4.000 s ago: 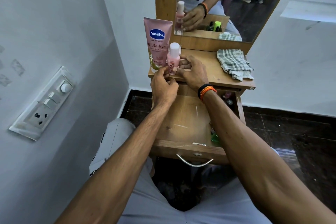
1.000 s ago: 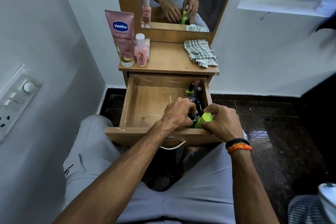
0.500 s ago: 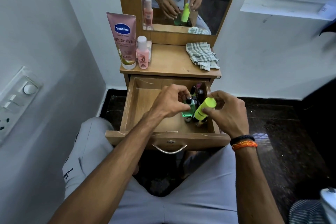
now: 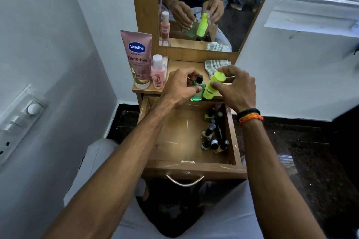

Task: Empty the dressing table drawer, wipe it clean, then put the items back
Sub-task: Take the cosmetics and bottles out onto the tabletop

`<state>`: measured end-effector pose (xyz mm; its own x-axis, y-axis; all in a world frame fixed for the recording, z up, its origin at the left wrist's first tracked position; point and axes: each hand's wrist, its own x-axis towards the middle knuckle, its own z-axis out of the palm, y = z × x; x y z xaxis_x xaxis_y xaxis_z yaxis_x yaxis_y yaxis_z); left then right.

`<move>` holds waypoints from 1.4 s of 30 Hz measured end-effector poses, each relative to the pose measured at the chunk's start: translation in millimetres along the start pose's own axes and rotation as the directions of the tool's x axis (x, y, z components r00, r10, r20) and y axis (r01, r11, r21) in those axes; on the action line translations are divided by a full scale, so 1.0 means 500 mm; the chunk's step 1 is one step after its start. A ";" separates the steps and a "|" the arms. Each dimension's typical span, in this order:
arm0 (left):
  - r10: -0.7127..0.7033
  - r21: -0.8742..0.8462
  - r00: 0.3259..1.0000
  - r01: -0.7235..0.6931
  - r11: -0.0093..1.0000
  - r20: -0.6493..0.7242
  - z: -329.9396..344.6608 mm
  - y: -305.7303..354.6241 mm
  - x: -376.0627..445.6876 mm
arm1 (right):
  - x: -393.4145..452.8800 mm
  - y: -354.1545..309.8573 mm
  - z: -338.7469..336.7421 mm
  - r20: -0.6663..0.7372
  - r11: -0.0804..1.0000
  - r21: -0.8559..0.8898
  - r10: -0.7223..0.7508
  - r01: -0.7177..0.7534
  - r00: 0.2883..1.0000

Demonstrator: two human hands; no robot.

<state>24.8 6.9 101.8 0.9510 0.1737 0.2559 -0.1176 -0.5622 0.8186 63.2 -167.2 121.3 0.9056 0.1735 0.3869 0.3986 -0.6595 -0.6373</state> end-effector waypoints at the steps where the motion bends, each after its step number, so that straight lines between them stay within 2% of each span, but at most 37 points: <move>1: -0.001 0.015 0.999 0.002 1.000 -0.034 0.004 -0.004 0.012 | 0.018 -0.002 0.010 0.004 1.000 0.004 -0.009 0.009 1.000; 10: -0.045 0.103 0.971 0.071 0.992 -0.237 0.047 -0.045 0.111 | 0.141 0.003 0.088 0.018 0.999 0.015 -0.032 0.032 0.999; 19: -0.078 0.089 0.938 0.114 0.989 -0.338 0.053 -0.075 0.189 | 0.217 0.030 0.142 0.055 0.999 0.021 -0.033 0.032 0.998; 33: -0.105 -0.014 0.917 0.108 0.994 -0.384 0.076 -0.121 0.218 | 0.230 0.064 0.191 0.025 0.999 0.023 -0.046 0.045 0.999; 42: -0.093 0.027 0.904 0.115 0.993 -0.417 0.072 -0.125 0.234 | 0.239 0.072 0.205 -0.006 0.998 0.003 -0.061 0.061 0.998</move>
<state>153.9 33.1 61.8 0.7512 0.5467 0.3698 0.0000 -0.5602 0.8284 200.6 -95.3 76.5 0.8786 0.2095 0.4292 0.4539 -0.6456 -0.6141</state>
